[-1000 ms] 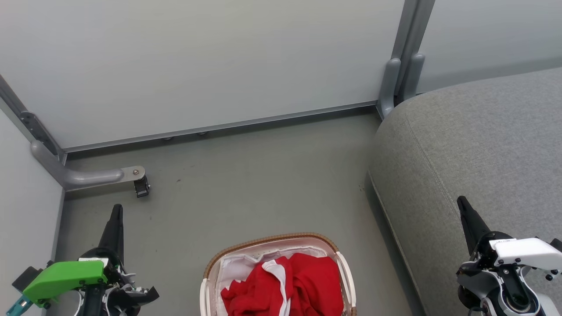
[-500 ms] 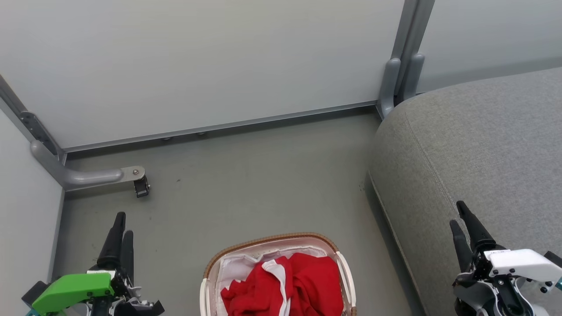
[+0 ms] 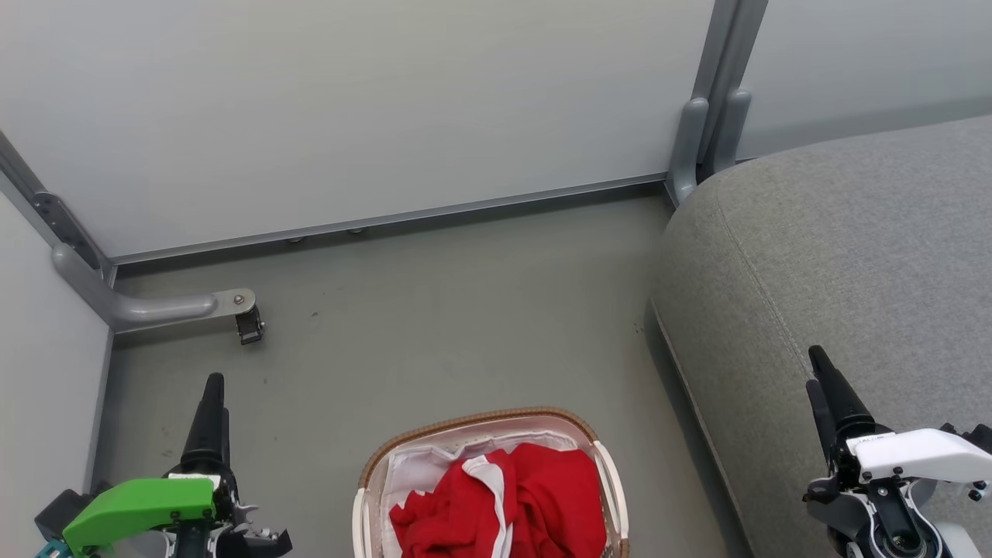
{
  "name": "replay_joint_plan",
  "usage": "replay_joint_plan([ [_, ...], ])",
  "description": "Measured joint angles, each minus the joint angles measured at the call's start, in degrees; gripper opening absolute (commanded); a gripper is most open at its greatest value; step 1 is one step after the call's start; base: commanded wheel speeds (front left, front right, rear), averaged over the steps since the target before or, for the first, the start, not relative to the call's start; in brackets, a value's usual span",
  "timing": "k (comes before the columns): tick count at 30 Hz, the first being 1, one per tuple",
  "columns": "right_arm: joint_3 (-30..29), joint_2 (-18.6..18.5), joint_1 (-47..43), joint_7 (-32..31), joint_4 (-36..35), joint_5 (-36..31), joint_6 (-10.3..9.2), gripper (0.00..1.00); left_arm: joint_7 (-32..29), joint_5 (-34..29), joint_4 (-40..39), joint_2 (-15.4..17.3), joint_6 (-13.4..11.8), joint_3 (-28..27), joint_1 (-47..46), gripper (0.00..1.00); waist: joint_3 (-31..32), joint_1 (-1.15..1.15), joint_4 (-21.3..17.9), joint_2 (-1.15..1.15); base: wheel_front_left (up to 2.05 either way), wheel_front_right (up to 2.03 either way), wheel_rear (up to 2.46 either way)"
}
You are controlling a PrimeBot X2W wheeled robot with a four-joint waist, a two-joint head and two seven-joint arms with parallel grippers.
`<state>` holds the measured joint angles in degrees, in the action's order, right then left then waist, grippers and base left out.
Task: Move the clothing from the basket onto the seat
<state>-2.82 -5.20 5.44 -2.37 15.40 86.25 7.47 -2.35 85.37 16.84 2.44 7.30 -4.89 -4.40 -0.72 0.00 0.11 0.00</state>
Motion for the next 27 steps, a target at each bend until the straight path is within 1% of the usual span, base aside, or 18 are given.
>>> replay_joint_plan([
  [11,-0.1,-0.4,1.0,2.7,0.1,-12.1,0.00,1.00,2.5,-15.3,0.3,0.0,0.0,0.3,-0.3,1.00,-0.7,0.00,0.0,0.00,0.00,0.00,0.00],
  [15,0.1,-0.5,1.1,3.6,0.1,-16.4,0.00,1.00,3.5,-19.4,0.2,0.0,0.0,1.1,-0.3,1.00,-1.0,0.00,-0.1,0.00,0.00,0.00,0.00],
  [16,0.3,-0.6,1.1,4.0,0.0,-18.5,0.00,1.00,4.0,-21.9,0.1,0.0,0.0,1.3,-0.3,1.00,-1.1,0.00,-0.1,0.00,0.00,0.00,0.00],
  [27,2.5,-1.4,1.1,6.2,-0.1,-28.5,0.00,1.00,6.0,-32.8,0.2,0.0,0.0,2.1,-0.3,1.00,-1.7,0.00,0.0,0.00,0.00,0.00,0.00],
])
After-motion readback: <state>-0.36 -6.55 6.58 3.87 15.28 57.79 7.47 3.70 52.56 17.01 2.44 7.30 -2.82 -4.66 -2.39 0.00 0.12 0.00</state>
